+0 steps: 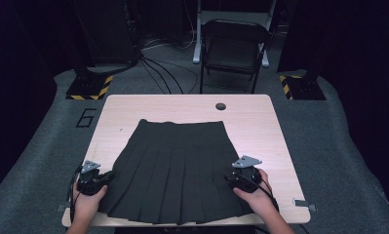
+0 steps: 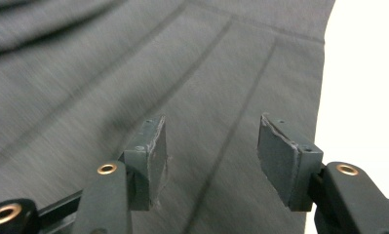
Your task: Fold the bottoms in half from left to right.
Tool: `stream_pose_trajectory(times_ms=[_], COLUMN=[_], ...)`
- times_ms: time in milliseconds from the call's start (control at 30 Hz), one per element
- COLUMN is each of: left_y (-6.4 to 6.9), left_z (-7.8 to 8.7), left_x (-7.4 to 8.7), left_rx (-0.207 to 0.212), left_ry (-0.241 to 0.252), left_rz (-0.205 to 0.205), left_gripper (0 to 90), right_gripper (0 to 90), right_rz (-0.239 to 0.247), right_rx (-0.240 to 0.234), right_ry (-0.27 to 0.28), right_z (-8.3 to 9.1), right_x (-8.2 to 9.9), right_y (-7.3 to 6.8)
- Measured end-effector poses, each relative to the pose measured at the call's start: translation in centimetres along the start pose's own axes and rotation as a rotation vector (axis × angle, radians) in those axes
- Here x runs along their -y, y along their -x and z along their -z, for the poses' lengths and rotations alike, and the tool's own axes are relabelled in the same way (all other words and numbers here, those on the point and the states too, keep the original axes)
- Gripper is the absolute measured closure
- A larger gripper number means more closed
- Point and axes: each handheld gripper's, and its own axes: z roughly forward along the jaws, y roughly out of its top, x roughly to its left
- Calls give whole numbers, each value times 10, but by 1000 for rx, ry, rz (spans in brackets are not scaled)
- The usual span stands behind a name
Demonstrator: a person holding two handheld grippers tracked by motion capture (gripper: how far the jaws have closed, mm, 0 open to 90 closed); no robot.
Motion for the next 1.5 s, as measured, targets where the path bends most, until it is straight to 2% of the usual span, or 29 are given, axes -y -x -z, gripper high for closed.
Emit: stream_pose_trajectory(times_ms=[33, 100, 167, 267, 367, 400, 533, 667, 700, 733, 800, 933, 1167, 1300, 1367, 1400, 1500], left_y=[1, 1, 2, 3, 4, 6, 12, 22, 30, 30, 39, 54, 74, 84, 89, 91, 97], left_z=[1, 4, 8, 14, 16, 17, 22, 26, 28, 28, 27, 25, 16, 16, 18, 18, 23], left_x=[-1, -2, -5, -11, -17, -20, -29, -42, -50, -50, -57, -65, -70, -74, -78, -79, -88], left_rx=[0, 6, 16, 36, 33, 35, 32, 56, 76, 76, 87, 116, 170, 195, 210, 214, 230], left_ry=[11, 18, 35, 43, 44, 42, 39, 52, 47, 47, 52, 21, 9, 25, 23, 29, 32], left_rz=[13, 32, 45, 56, 51, 47, 16, -2, -17, -17, -48, -97, -117, -127, -134, -139, -161], left_gripper=[858, 858, 858, 858, 858, 858, 858, 858, 859, 859, 859, 859, 859, 860, 860, 859, 859], right_gripper=[438, 439, 435, 435, 435, 434, 425, 424, 423, 423, 419, 418, 418, 419, 417, 416, 414], right_rz=[-2, -64, -91, -117, -140, -127, -124, -128, -131, -131, -137, -137, -143, -139, -150, -137, -139], right_rx=[9, -18, -34, -24, -17, -18, -23, -21, -19, -19, -21, -23, -29, -29, -29, -33, -29], right_ry=[-6, -33, -20, -3, -27, -38, -44, -46, -38, -38, -40, -41, -36, -36, -38, -37, -36], right_z=[-2, -7, -8, -8, -11, -11, -14, -15, -16, -16, -16, -16, -17, -17, -17, -17, -17], right_x=[5, 12, 12, 14, 19, 20, 22, 23, 24, 24, 24, 24, 25, 25, 25, 26, 26], right_y=[1, 4, 9, 17, 16, 17, 17, 17, 18, 18, 17, 18, 18, 18, 18, 19, 19])
